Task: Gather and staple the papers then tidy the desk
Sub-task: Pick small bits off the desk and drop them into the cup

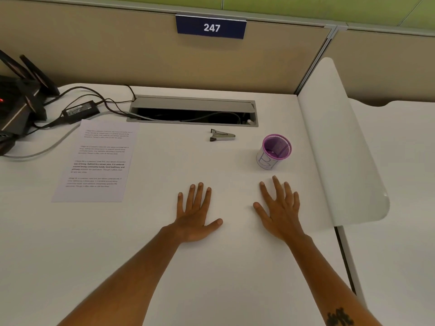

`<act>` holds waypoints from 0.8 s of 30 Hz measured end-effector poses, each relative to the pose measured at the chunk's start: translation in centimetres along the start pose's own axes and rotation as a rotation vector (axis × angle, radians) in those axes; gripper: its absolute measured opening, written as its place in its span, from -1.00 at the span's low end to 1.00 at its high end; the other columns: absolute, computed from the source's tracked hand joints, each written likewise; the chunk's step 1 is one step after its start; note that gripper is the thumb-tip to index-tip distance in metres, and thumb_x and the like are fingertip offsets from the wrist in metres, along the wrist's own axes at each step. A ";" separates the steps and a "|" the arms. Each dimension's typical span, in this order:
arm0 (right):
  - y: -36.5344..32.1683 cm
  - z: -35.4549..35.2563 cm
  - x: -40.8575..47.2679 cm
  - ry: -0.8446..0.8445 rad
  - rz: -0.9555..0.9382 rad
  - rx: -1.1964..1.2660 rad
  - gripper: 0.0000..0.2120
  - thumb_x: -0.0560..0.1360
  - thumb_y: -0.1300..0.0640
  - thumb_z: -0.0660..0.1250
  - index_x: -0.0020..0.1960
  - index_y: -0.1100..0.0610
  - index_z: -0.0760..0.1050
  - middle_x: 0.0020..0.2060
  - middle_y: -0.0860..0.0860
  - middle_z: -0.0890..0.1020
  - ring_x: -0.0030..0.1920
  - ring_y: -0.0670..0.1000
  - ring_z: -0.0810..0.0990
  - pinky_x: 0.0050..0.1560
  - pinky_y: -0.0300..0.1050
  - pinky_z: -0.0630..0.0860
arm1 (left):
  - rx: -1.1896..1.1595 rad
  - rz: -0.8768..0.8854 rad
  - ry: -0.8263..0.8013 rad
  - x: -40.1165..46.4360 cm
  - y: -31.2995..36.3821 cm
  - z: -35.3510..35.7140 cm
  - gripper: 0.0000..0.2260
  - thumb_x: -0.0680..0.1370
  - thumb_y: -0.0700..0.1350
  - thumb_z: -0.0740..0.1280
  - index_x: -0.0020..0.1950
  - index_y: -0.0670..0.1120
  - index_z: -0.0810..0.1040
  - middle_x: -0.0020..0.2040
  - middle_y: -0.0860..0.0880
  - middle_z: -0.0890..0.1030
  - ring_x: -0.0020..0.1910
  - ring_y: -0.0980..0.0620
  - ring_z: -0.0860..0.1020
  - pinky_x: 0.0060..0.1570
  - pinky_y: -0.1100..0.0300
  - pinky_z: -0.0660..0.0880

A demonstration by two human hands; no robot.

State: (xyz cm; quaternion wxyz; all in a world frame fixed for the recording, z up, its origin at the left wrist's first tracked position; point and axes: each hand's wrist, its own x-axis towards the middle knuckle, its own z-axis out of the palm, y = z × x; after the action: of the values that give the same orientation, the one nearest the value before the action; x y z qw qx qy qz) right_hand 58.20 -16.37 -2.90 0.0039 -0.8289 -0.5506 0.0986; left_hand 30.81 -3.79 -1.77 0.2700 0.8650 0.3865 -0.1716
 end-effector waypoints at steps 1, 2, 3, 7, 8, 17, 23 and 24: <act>-0.2 0.0 -0.1 -0.002 -0.002 0.008 -0.31 0.60 -0.42 -0.11 0.67 -0.20 -0.02 0.70 0.02 -0.10 0.67 0.26 -0.07 0.60 0.38 -0.02 | 0.000 0.000 0.000 0.0 0.0 0.0 -0.11 0.60 0.44 -0.01 0.62 0.03 -0.49 0.58 -0.03 -0.58 0.55 -0.07 -0.58 0.53 -0.26 -0.48; -0.3 -0.1 -0.2 0.005 0.010 0.025 -0.31 0.60 -0.42 -0.11 0.67 -0.20 -0.02 0.70 0.01 -0.11 0.67 0.25 -0.07 0.60 0.38 -0.04 | 0.000 0.000 0.000 0.0 0.0 0.0 -0.11 0.60 0.44 -0.01 0.62 0.03 -0.49 0.58 -0.03 -0.58 0.55 -0.07 -0.58 0.52 -0.25 -0.48; -0.5 -0.2 -0.5 0.017 0.039 0.049 -0.30 0.60 -0.42 -0.11 0.68 -0.18 -0.02 0.70 0.01 -0.12 0.67 0.24 -0.07 0.60 0.38 -0.05 | 0.001 0.000 0.002 0.0 0.0 0.0 -0.11 0.60 0.44 -0.01 0.62 0.02 -0.49 0.58 -0.03 -0.58 0.54 -0.07 -0.58 0.52 -0.25 -0.48; -2.4 0.1 -2.1 0.019 0.240 0.092 -0.16 0.59 -0.43 -0.12 0.70 0.03 -0.12 0.69 0.01 -0.23 0.68 0.23 -0.16 0.61 0.39 -0.10 | 0.002 -0.002 0.005 0.0 0.0 0.0 -0.11 0.60 0.44 -0.01 0.62 0.02 -0.49 0.59 -0.03 -0.57 0.55 -0.07 -0.58 0.53 -0.25 -0.48; -3.2 0.4 -2.5 0.005 0.265 0.090 -0.14 0.59 -0.44 -0.13 0.70 0.07 -0.15 0.68 0.00 -0.27 0.68 0.23 -0.19 0.61 0.39 -0.12 | 0.004 -0.001 0.007 0.1 0.0 0.1 -0.11 0.60 0.44 -0.01 0.62 0.02 -0.49 0.59 -0.03 -0.57 0.55 -0.07 -0.58 0.53 -0.25 -0.47; -6.9 0.9 -0.3 -0.031 0.282 0.166 -0.15 0.62 -0.39 -0.12 0.68 0.12 -0.25 0.68 -0.01 -0.27 0.68 0.20 -0.23 0.59 0.37 -0.23 | 0.018 -0.010 0.014 0.3 -0.1 0.4 -0.11 0.58 0.46 -0.03 0.61 0.03 -0.50 0.59 -0.02 -0.57 0.55 -0.07 -0.57 0.53 -0.25 -0.47; -3.5 -0.3 0.7 0.237 0.285 0.392 -0.48 0.60 -0.05 0.33 0.53 0.05 0.41 0.46 0.08 0.47 0.47 0.18 0.37 0.43 0.22 0.26 | 0.012 -0.001 0.017 0.2 -0.1 0.2 -0.11 0.58 0.46 -0.05 0.61 0.03 -0.49 0.59 -0.03 -0.57 0.55 -0.07 -0.57 0.51 -0.23 -0.50; -2.8 -0.3 0.8 0.256 0.273 0.422 -0.51 0.56 -0.02 0.42 0.46 0.02 0.48 0.39 0.05 0.52 0.42 0.17 0.41 0.37 0.16 0.27 | 0.011 -0.002 0.016 0.2 -0.1 0.2 -0.11 0.59 0.45 -0.03 0.61 0.03 -0.49 0.59 -0.03 -0.58 0.55 -0.07 -0.58 0.52 -0.23 -0.50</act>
State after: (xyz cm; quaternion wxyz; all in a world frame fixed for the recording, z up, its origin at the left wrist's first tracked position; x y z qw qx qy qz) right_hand 55.98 -14.49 -2.37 0.2328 -0.8818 -0.3964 0.1051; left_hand 30.85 -3.79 -2.07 0.2620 0.8675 0.3884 -0.1670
